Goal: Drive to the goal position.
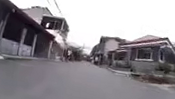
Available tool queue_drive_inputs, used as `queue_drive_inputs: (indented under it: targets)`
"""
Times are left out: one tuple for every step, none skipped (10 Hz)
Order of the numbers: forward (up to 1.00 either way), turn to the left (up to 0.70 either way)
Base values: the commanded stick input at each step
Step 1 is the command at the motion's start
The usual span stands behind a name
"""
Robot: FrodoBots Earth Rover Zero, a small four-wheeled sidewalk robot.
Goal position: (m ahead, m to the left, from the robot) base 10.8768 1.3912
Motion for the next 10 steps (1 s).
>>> queue_drive_inputs:
  targets:
    - [0.85, 0.00]
    - [0.85, -0.05]
    - [0.85, -0.16]
    - [0.85, -0.33]
    - [0.85, -0.34]
    - [0.85, -0.34]
    - [0.85, -0.34]
    - [0.85, -0.34]
    - [0.85, -0.34]
    - [0.85, -0.34]
